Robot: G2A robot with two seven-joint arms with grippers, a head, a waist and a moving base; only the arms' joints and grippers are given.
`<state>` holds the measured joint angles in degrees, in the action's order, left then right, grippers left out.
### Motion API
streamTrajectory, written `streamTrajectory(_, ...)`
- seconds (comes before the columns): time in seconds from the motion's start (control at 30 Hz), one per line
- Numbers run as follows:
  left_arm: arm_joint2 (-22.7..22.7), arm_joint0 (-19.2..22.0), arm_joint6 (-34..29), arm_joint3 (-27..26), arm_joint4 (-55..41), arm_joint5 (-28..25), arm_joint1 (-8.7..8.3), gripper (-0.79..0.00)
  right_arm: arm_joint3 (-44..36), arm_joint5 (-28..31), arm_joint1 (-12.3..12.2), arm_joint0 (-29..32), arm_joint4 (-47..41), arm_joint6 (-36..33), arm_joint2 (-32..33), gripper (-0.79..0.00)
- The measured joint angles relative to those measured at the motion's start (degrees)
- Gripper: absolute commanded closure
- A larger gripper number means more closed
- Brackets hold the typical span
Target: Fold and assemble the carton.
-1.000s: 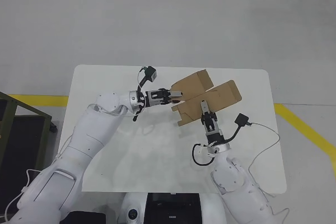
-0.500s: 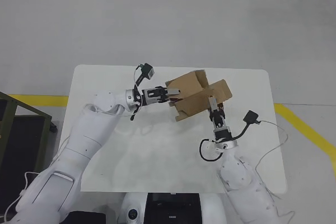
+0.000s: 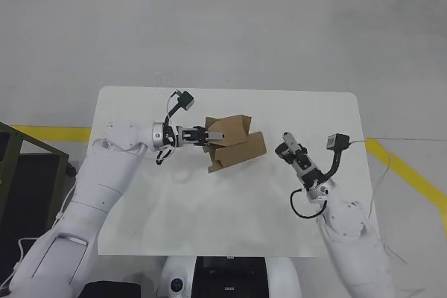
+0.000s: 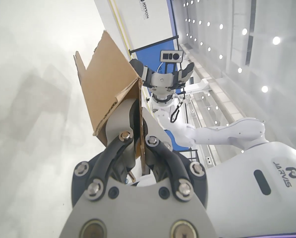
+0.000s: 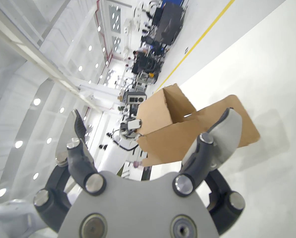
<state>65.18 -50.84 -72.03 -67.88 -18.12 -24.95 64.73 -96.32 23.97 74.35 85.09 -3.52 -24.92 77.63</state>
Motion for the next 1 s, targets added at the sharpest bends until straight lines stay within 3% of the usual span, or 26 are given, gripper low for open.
streamTrajectory(0.13,0.3,-0.8,-5.8,-1.4,1.0,-0.7,-0.78,0.0,1.2,2.4,-1.1,-1.5,-4.4,-14.7,1.2,-0.785)
streamTrajectory(0.43,-1.4,-2.9,-10.9,-8.2,-1.6,3.6,-2.71,0.0,5.1,6.3,-2.5,-5.2,-12.9,-36.7,0.1,-0.785)
streamTrajectory(0.57,-1.9,-3.1,-11.4,-9.2,-2.8,4.0,-3.14,0.0,7.1,6.7,-2.6,-6.6,-18.6,-40.1,-0.6,-0.785)
streamTrajectory(1.0,-2.0,-3.7,-10.2,-9.8,-2.1,4.4,-3.13,0.0,7.2,6.7,-2.6,-6.6,-18.7,-40.0,-0.6,-0.785)
